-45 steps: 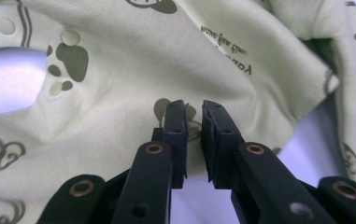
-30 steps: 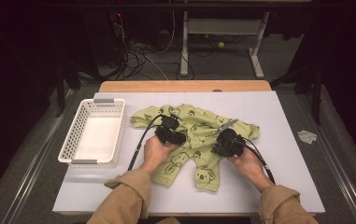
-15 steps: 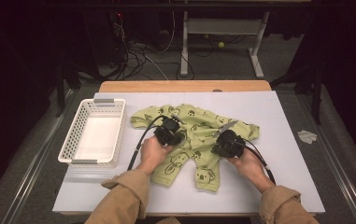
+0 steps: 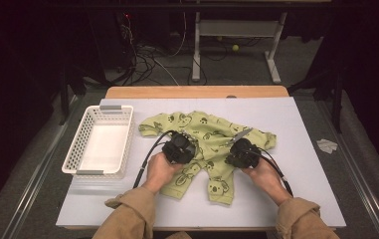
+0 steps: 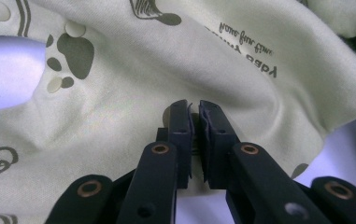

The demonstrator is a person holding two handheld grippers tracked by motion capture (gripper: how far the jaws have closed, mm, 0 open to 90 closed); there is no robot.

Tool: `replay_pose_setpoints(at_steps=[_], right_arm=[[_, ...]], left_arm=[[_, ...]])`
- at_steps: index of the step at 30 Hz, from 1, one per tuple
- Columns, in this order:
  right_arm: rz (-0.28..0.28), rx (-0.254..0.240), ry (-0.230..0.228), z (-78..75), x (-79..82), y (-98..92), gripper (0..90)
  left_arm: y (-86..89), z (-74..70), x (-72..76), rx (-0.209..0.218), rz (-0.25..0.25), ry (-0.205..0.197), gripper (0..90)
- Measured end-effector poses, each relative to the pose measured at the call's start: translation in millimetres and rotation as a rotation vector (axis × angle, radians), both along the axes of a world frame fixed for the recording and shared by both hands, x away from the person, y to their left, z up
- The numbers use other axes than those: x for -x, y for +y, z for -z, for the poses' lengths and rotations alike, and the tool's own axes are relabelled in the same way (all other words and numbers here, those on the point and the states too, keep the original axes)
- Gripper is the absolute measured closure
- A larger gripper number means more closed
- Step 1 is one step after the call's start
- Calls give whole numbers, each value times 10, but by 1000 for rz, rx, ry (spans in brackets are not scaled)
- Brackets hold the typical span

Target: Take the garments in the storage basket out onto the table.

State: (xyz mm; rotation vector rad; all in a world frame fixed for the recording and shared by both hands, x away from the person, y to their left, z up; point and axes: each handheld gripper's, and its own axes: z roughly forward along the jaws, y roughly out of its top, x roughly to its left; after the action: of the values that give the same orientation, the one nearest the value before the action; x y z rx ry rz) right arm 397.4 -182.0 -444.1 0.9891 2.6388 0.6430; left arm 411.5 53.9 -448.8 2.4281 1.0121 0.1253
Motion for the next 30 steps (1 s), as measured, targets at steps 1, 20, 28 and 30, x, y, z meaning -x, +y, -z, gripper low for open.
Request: replay_pose_setpoints(at_steps=[1, 20, 28, 30], right_arm=[[-1, -1, -1, 1, 0, -1, 851], [-75, 35, 2, -23, 159, 72, 900], [-44, 15, -23, -51, 135, 80, 837], [-31, 15, -12, -27, 115, 84, 806]], left_arm=[[-1, -8, -5, -6, 5, 6, 777], [672, -234, 614, 133, -46, -33, 833], [687, -205, 212, 156, -166, -32, 660], [599, -162, 38, 145, -188, -10, 583]])
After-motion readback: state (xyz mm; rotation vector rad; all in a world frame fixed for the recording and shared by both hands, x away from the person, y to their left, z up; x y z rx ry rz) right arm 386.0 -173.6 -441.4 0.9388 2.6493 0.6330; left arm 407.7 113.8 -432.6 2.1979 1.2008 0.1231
